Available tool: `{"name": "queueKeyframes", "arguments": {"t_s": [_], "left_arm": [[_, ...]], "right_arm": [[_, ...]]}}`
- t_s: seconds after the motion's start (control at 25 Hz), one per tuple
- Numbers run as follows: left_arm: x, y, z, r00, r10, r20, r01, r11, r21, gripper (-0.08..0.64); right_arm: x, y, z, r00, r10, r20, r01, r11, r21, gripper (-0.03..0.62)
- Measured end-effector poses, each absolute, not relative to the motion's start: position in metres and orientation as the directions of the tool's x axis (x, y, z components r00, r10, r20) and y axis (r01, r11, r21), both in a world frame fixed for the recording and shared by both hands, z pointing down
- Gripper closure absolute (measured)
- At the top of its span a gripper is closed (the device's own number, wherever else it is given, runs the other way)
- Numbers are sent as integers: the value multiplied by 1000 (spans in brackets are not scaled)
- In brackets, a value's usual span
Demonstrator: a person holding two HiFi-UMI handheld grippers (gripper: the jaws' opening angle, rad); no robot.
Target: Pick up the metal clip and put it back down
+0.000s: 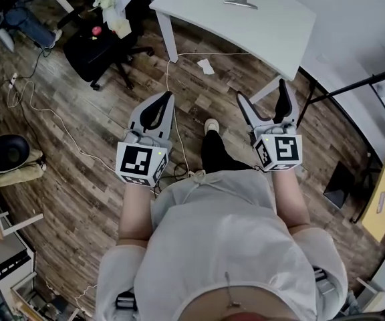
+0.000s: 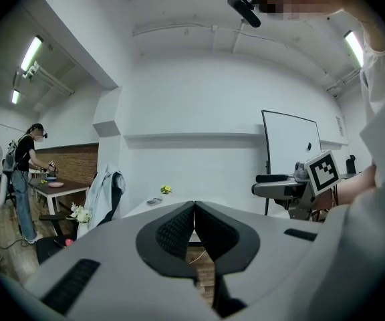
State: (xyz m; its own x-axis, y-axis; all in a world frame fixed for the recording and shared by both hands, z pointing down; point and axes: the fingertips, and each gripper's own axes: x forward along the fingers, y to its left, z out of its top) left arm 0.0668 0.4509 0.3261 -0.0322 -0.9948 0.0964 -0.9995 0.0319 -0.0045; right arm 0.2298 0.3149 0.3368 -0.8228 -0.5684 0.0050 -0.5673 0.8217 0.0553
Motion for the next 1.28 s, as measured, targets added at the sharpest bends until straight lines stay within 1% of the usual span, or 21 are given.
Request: {"name": "queueKeyframes", "arguments": {"t_s": [0.2, 0.4, 0.68, 0.96, 1.28], "left_arm": [[25, 404, 328, -78, -991, 107, -997, 76, -19, 541], [-20, 331, 318, -105, -990, 92, -994, 103, -20, 541], [-72, 219, 320, -118, -989, 93, -993, 117, -21, 541], [-94, 137, 336, -72, -990, 123, -997, 72, 1, 541], [-127, 45, 365, 59, -983, 171, -998, -55, 30, 541]], "right_arm": [[176, 257, 344, -846, -533, 13, -532, 845, 49, 112], [121, 181, 340, -867, -498, 38, -495, 867, 57, 112], [74, 71, 351, -862, -503, 67, -500, 864, 51, 114], [55, -1, 378, -835, -530, 148, -531, 847, 33, 112], [34, -74, 412, -760, -608, 229, -622, 783, 14, 114]]}}
